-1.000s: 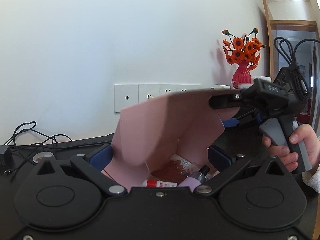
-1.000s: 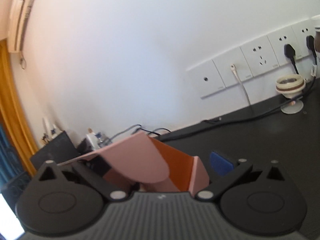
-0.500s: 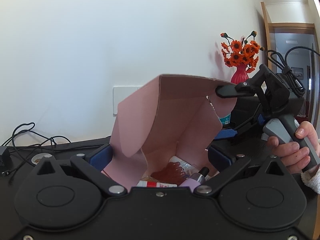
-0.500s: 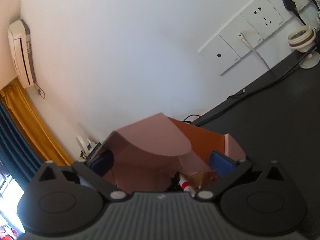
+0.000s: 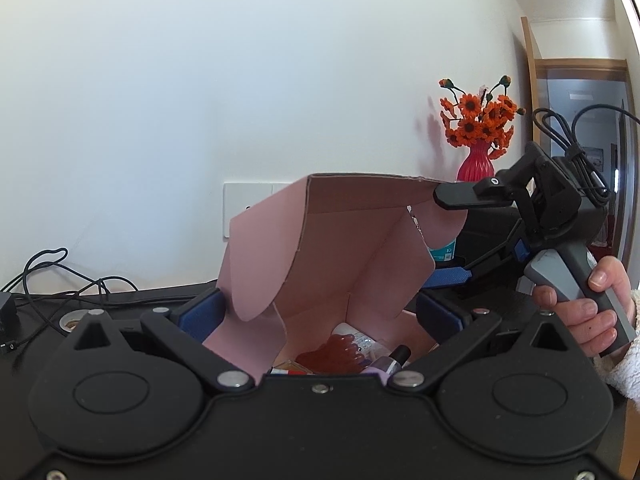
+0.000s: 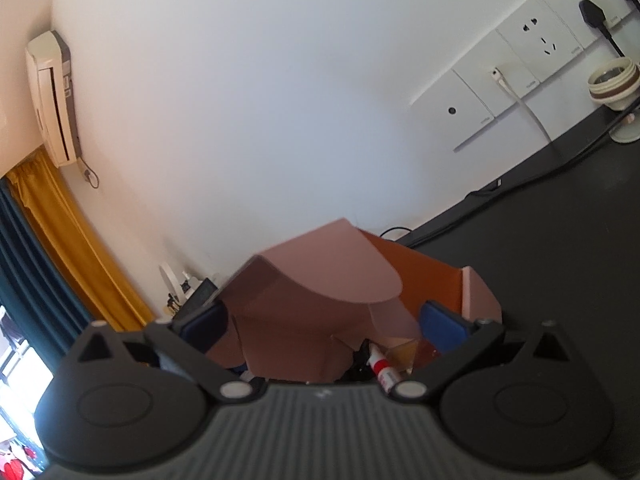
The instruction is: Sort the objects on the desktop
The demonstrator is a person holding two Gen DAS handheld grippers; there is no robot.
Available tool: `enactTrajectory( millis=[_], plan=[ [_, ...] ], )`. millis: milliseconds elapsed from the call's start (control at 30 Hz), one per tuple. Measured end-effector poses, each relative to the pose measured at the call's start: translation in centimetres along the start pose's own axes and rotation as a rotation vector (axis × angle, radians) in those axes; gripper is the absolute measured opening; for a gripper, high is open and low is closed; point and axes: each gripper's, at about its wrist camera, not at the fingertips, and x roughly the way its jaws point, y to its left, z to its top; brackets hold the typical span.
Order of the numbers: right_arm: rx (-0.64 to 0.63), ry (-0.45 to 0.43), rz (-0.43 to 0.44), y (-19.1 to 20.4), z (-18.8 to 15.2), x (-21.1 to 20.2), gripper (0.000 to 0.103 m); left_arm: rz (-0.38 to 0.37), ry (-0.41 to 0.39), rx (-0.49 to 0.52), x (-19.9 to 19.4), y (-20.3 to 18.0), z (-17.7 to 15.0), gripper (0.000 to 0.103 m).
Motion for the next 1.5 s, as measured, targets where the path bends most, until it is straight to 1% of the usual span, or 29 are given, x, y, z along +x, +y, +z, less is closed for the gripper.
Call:
enactTrajectory(
  millis=[133, 267, 367, 600, 900, 1067, 1200, 1300, 1500],
  plan=[
    [0.013, 0.010, 0.022, 0.0, -0.3, 0.2, 0.102, 0.023, -0.008, -0.036, 0.2, 0.8, 0.2, 0.103],
    [0.018, 0.028, 0.043, 0.2, -0.7, 0.8, 0.102, 0.058, -0.004, -0.043, 0.4, 1.3, 0.1, 0.103],
    [0.001, 0.029, 0.036, 0.4, -0.9, 1.2, 0.102, 0.065, -0.002, -0.041, 0.2, 1.2, 0.0, 0.103],
    [-0.007, -0.001, 0.030, 0.0, -0.7, 0.9, 0.103, 0.074, -0.002, -0.006, 0.1, 0.7, -0.2, 0.103],
    [-0.110, -0.036, 0.012, 0.9, -1.1, 0.8, 0.102, 0.094, 0.008, 0.052, 0.3, -0.1, -0.4, 0.103],
    [-0.182, -0.043, 0.014, 2.0, -1.3, 0.4, 0.102, 0.096, 0.009, 0.046, 0.3, 0.0, -0.4, 0.103],
    [-0.253, -0.045, -0.012, 2.8, -1.7, 0.5, 0.102, 0.093, 0.011, 0.042, 0.3, 0.0, -0.4, 0.103],
    [-0.291, -0.036, -0.041, 3.1, -2.0, 0.9, 0.102, 0.107, 0.018, 0.065, 0.4, -0.3, -0.4, 0.103],
    [-0.296, -0.016, -0.072, 2.8, -2.1, 1.2, 0.102, 0.125, 0.036, 0.097, 0.7, -0.8, -0.5, 0.103]
  ],
)
